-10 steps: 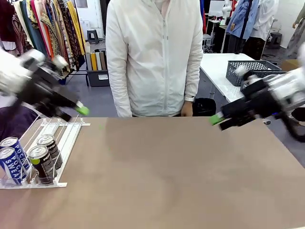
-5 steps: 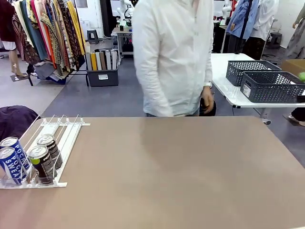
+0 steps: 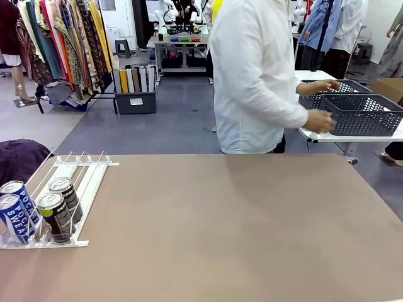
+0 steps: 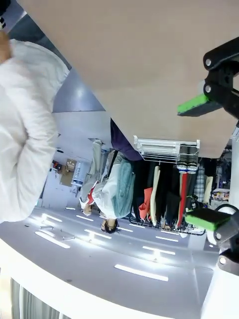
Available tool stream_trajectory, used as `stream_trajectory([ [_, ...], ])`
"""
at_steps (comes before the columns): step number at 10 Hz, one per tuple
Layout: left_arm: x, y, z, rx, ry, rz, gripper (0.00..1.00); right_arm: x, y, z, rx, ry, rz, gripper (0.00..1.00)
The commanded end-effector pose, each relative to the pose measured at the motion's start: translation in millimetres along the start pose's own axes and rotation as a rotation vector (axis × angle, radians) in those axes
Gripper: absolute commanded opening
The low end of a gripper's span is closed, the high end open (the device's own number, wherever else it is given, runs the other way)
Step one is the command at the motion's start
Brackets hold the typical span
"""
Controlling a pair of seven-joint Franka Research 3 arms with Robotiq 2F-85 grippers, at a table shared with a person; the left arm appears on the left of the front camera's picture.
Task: Retrieve and store the cans from the dispenser.
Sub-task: Pick up one can from the Automatic Can Dispenser and place it in the middle of the table.
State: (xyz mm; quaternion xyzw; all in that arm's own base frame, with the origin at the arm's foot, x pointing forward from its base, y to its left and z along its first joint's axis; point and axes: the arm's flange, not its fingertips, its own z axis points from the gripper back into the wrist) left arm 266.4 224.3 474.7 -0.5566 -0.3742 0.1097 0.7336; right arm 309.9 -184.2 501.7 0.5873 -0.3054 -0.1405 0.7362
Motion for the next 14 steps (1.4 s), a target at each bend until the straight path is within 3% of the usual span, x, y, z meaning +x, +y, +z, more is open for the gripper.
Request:
stream_trajectory([
  [1, -1, -8, 10, -0.037, -0.009, -0.009, 1.00, -2, 5, 9, 0.042, 0.016, 0.004, 1.00],
  [6, -4, -9, 12, -0.021, 0.001, 0.004, 1.00, -2, 5, 9, 0.042, 0.016, 0.004, 1.00],
  [8, 0, -43, -11, 0.161, 0.238, -0.100, 1.00, -2, 5, 9, 0.042, 0.016, 0.004, 1.00],
  [10, -11, -83, -56, 0.485, 0.584, -0.269, 1.00, -2, 5, 9, 0.042, 0.016, 0.004, 1.00],
  [12, -32, -109, -92, 0.744, 0.816, -0.393, 1.00, -2, 5, 9, 0.042, 0.016, 0.004, 1.00],
  [14, -53, -110, -115, 0.990, 0.852, -0.396, 1.00, -2, 5, 9, 0.042, 0.016, 0.004, 1.00],
])
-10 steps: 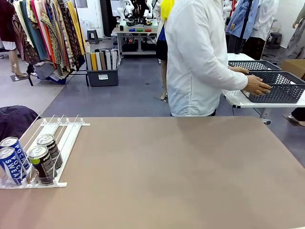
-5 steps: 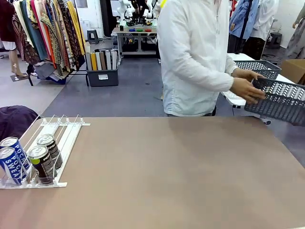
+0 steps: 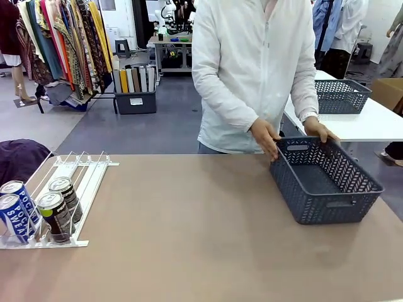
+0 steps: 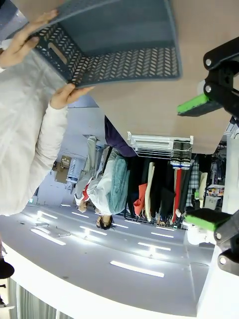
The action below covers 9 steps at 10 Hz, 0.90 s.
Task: Retrieve and store the cans from the dispenser.
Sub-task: Pick up one can from the Automatic Can Dispenser and place it in the middle of the table.
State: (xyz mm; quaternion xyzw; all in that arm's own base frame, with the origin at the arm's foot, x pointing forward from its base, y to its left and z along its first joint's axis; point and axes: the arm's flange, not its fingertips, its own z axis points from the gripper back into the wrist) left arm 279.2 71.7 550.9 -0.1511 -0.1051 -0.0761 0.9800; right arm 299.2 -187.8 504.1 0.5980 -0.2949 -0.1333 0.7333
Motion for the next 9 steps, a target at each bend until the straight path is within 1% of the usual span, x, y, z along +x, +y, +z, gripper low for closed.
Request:
stream_trajectory([
  [1, -7, -1, -20, 0.222, 0.162, 0.009, 1.00, 3, 2, -1, 0.021, -0.009, 0.013, 1.00],
  [2, -9, -2, -27, 0.275, 0.168, 0.070, 1.00, 3, 2, -1, 0.021, -0.009, 0.013, 1.00],
  [3, -6, -5, -27, 0.262, 0.087, 0.102, 1.00, 3, 2, -1, 0.021, -0.009, 0.013, 1.00],
  [4, -3, -7, -19, 0.231, 0.139, 0.023, 1.00, 3, 2, -1, 0.021, -0.009, 0.013, 1.00],
  [6, -3, -7, -19, 0.231, 0.139, 0.023, 1.00, 3, 2, -1, 0.021, -0.009, 0.013, 1.00],
  [7, -2, -8, -26, 0.250, 0.141, 0.034, 1.00, 3, 2, -1, 0.021, -0.009, 0.013, 1.00],
  [8, 5, -9, -42, 0.303, 0.083, 0.104, 1.00, 3, 2, -1, 0.021, -0.009, 0.013, 1.00],
  [9, 12, -6, -56, 0.291, 0.038, 0.152, 1.00, 3, 2, -1, 0.021, -0.009, 0.013, 1.00],
])
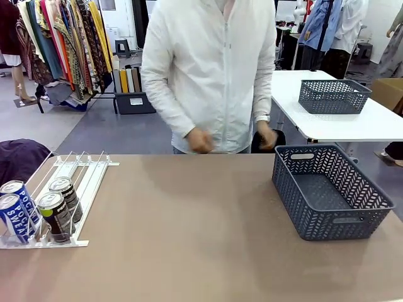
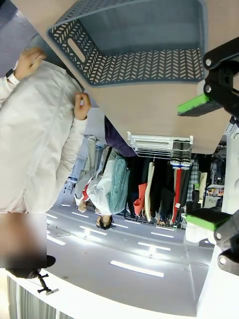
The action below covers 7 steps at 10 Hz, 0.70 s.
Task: Retrieve and store the cans from the dispenser.
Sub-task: Pick up one can from the Automatic Can Dispenser and place it in the middle of the table.
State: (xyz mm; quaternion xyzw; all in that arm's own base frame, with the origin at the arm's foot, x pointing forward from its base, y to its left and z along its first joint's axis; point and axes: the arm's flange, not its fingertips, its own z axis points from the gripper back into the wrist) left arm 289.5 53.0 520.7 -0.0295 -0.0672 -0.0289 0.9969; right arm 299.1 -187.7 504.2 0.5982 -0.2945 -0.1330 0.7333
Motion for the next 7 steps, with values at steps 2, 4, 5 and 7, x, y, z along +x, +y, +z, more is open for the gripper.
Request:
stream_trajectory([
  [2, 23, 4, -43, 0.023, -0.074, 0.166, 1.00, 4, 2, -1, 0.021, -0.010, 0.013, 1.00],
  [4, 29, 12, -64, 0.020, -0.051, 0.202, 1.00, 4, 2, -1, 0.021, -0.010, 0.013, 1.00],
  [5, 33, 14, -74, 0.008, -0.056, 0.213, 1.00, 4, 2, -1, 0.021, -0.010, 0.013, 1.00],
  [7, 40, 15, -99, 0.032, 0.003, 0.236, 1.00, 4, 2, -1, 0.021, -0.010, 0.013, 1.00],
])
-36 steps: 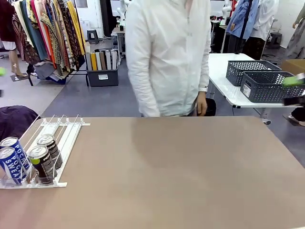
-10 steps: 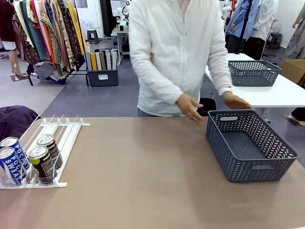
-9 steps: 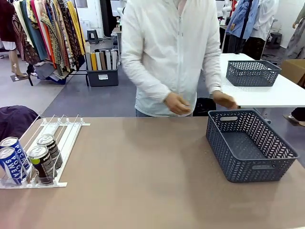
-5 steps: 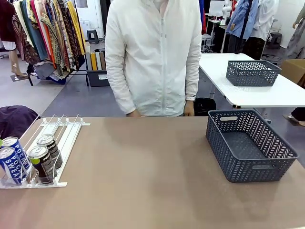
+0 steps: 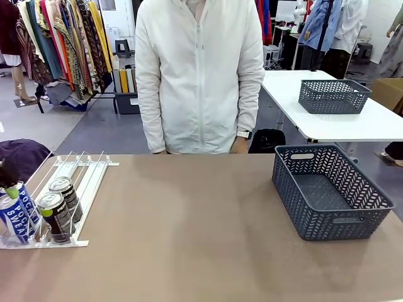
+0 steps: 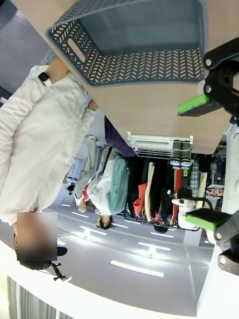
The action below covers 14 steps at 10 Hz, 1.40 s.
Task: Retrieve and store the cans from the dispenser.
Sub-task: Pick up one can from the Automatic Can Dispenser and place it in the middle of the table.
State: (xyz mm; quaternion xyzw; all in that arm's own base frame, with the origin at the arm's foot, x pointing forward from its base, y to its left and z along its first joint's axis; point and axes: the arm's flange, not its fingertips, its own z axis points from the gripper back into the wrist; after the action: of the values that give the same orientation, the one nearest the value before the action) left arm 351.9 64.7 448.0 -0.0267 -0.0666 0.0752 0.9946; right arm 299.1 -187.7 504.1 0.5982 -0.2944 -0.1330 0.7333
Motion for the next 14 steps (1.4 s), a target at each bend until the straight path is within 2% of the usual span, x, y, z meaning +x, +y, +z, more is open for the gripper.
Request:
stream_trajectory([
  [1, -12, -4, -29, 0.005, 0.023, 0.023, 1.00, 4, 2, -1, 0.021, -0.010, 0.014, 1.00],
  [4, -12, -6, -51, 0.006, 0.034, 0.030, 1.00, 4, 2, -1, 0.021, -0.010, 0.014, 1.00],
  [9, -8, -6, -55, -0.002, 0.038, 0.041, 1.00, 4, 2, -1, 0.021, -0.010, 0.014, 1.00],
  [10, -8, -5, -55, -0.002, 0.034, 0.046, 0.67, 4, 2, -1, 0.021, -0.010, 0.014, 1.00],
  [11, -9, -5, -55, 0.000, 0.032, 0.044, 0.08, 4, 2, -1, 0.021, -0.010, 0.014, 1.00],
  [12, -9, -5, -56, -0.005, 0.031, 0.042, 0.00, 4, 2, -1, 0.021, -0.010, 0.014, 1.00],
  [14, -8, -8, -58, 0.002, 0.037, 0.027, 0.00, 4, 2, -1, 0.021, -0.010, 0.014, 1.00],
])
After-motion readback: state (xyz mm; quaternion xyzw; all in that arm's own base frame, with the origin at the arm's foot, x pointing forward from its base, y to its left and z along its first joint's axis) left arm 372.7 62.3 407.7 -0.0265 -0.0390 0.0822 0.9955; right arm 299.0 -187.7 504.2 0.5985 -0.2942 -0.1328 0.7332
